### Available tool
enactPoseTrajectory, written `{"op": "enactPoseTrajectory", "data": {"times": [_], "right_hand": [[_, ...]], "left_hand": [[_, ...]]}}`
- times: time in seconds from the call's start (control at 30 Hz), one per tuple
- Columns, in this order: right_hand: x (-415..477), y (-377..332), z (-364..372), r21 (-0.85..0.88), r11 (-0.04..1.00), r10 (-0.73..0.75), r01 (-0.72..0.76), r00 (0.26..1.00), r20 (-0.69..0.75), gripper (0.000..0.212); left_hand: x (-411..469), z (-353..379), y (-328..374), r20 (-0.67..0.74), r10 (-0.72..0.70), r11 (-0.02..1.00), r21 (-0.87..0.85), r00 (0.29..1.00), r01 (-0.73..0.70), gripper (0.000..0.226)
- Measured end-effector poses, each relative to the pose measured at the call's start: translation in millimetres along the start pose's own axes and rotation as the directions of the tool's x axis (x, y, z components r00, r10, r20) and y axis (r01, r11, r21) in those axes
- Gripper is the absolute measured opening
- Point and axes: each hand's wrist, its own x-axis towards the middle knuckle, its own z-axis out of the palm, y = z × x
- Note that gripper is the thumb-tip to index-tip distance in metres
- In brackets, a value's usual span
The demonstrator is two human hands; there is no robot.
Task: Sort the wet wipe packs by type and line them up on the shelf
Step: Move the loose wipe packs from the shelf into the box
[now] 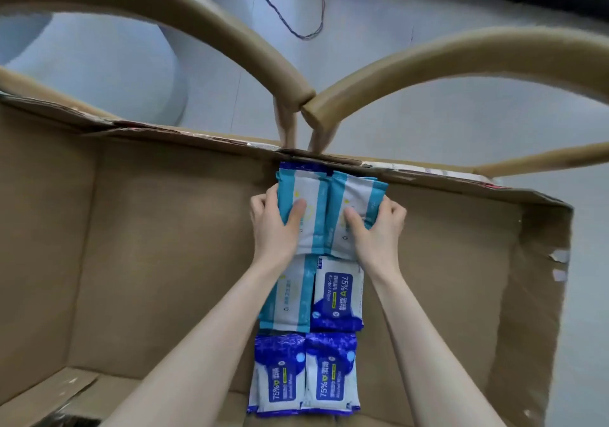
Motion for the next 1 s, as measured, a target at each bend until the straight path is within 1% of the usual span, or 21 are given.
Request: {"op": "enactPoseTrajectory", "data": {"times": [0.07, 0.1, 0.2, 0.27, 0.3, 0.4, 0.47, 0.53, 0.6, 0.67, 0.7, 0.73, 0.8, 0.87, 0.93, 1.0], "right_hand": [[4, 9, 6, -0.003, 1.000, -0.026, 0.026, 1.000, 0.011, 0.030], [5, 14, 8, 0.023, 0.999, -0.050, 0.049, 0.999, 0.018, 0.033], [7, 22, 12, 0.041, 0.997, -0.073, 0.072, 0.997, 0.018, 0.035], [10, 25, 12, 0.013, 0.996, -0.084, 0.083, 0.996, 0.031, 0.043], [11, 26, 11, 0.000, 0.996, -0.089, 0.089, 0.995, 0.038, 0.046], [11, 28, 11, -0.016, 0.995, -0.101, 0.102, 0.993, 0.053, 0.045], [11, 27, 9, -0.045, 0.994, -0.092, 0.095, 0.993, 0.068, 0.049], [10, 24, 6, -0.074, 0.994, -0.078, 0.085, 0.993, 0.092, 0.048], [9, 20, 0, -0.122, 0.991, -0.047, 0.061, 0.992, 0.117, 0.046], [5, 15, -6, -0.174, 0.984, -0.025, 0.049, 0.990, 0.138, 0.043], [0, 12, -10, -0.215, 0.975, -0.031, 0.061, 0.989, 0.142, 0.041], [-5, 8, -14, -0.266, 0.960, -0.044, 0.082, 0.988, 0.146, 0.042], [-18, -3, -23, -0.383, 0.915, -0.074, 0.130, 0.985, 0.157, 0.050], [-36, -19, -31, -0.487, 0.854, -0.107, 0.183, 0.978, 0.181, 0.051], [-60, -42, -39, -0.538, 0.800, -0.158, 0.265, 0.958, 0.237, 0.046], [-88, -68, -45, -0.545, 0.754, -0.232, 0.367, 0.925, 0.302, 0.042]], "left_hand": [[3, 7, -10, -0.048, 0.046, 0.994, 0.099, 0.998, -0.041, 0.056], [5, 10, -15, -0.041, 0.053, 0.994, 0.097, 0.998, -0.049, 0.061], [9, 15, -22, 0.036, 0.031, 0.999, -0.020, 0.999, -0.031, 0.069], [11, 15, -25, 0.063, 0.033, 0.998, -0.048, 0.997, -0.030, 0.069], [12, 14, -26, 0.071, 0.037, 0.998, -0.057, 0.997, -0.033, 0.069], [13, 13, -27, 0.074, 0.046, 0.997, -0.067, 0.996, -0.041, 0.067], [13, 12, -26, 0.071, 0.045, 0.997, -0.058, 0.996, -0.041, 0.066], [13, 7, -22, 0.085, 0.046, 0.998, -0.053, 0.995, -0.041, 0.062], [12, 0, -16, 0.113, 0.027, 0.999, -0.038, 0.993, -0.023, 0.051], [7, -9, -9, 0.137, -0.007, 1.000, -0.015, 0.991, 0.009, 0.036], [1, -13, -6, 0.144, -0.014, 1.000, 0.012, 0.990, 0.012, 0.030], [-5, -18, -3, 0.143, -0.011, 0.999, 0.051, 0.990, 0.004, 0.031], [-22, -28, 3, 0.136, 0.015, 0.988, 0.150, 0.991, -0.035, 0.037], [-44, -41, 12, 0.129, 0.045, 0.968, 0.239, 0.991, -0.075, 0.041], [-72, -57, 26, 0.116, 0.074, 0.955, 0.278, 0.990, -0.104, 0.040], [-105, -78, 41, 0.073, 0.121, 0.947, 0.292, 0.990, -0.137, 0.036]]}}
